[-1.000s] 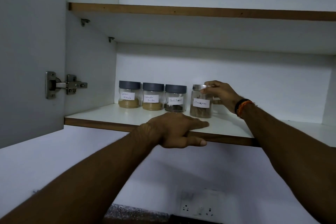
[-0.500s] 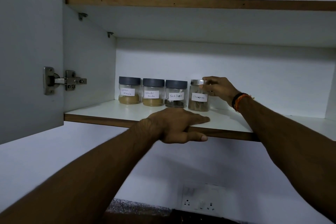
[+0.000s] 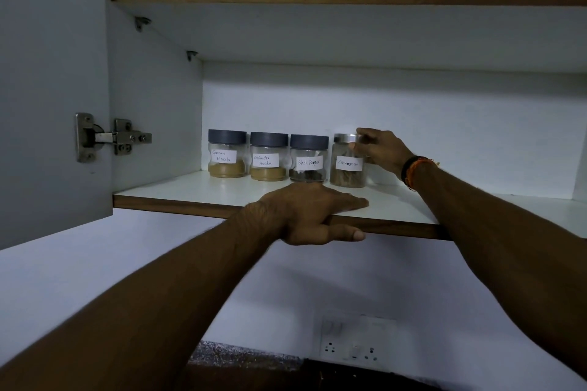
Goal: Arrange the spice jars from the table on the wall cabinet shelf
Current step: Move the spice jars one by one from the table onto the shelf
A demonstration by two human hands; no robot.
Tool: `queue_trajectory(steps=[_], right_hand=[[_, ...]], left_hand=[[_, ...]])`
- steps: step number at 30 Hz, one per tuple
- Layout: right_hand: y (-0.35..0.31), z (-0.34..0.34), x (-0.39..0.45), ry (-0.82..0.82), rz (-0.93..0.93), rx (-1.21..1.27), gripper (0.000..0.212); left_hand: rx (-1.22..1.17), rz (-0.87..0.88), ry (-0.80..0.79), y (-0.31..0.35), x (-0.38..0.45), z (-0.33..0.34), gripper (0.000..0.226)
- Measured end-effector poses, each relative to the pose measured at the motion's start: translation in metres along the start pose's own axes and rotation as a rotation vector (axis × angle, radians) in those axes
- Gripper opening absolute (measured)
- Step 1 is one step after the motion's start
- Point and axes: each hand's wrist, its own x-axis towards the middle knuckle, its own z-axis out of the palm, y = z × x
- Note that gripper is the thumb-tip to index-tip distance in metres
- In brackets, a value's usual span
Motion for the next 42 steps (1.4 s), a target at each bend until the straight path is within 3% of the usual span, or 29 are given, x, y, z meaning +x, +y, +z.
queue_trajectory(steps=[11, 17, 22, 28, 31, 35, 38, 42], right_hand=[[-0.005, -0.003, -0.012, 0.070, 0.068, -0.083, 0.074], [-0.016, -0.020, -0.053, 0.178, 0.073, 0.104, 0.057], [-0.030, -0.033, -0.122, 0.221, 0.078, 0.455, 0.014], [-0.042, -0.034, -0.222, 0.327, 0.006, 0.559, 0.015], [-0.034, -0.023, -0.269, 0.345, 0.006, 0.538, 0.019], [-0.011, 0.002, -0.328, 0.347, 0.120, 0.513, 0.018], [0.009, 0.024, -0.366, 0.309, 0.238, 0.494, 0.017], [0.038, 0.045, -0.413, 0.245, 0.383, 0.452, 0.016]], left_hand=[[-0.007, -0.002, -0.007, 0.001, -0.001, -0.002, 0.069], [-0.001, -0.015, 0.004, 0.000, -0.001, -0.001, 0.067], [-0.001, -0.045, 0.016, 0.004, -0.003, -0.001, 0.066], [0.016, -0.142, 0.019, 0.014, -0.008, 0.006, 0.063], [0.060, -0.160, 0.116, 0.026, -0.014, 0.008, 0.056], [0.106, -0.120, 0.309, 0.059, -0.026, 0.028, 0.053], [0.180, -0.129, 0.353, 0.080, -0.034, 0.048, 0.072], [0.049, 0.000, 0.375, 0.118, -0.055, 0.077, 0.072]])
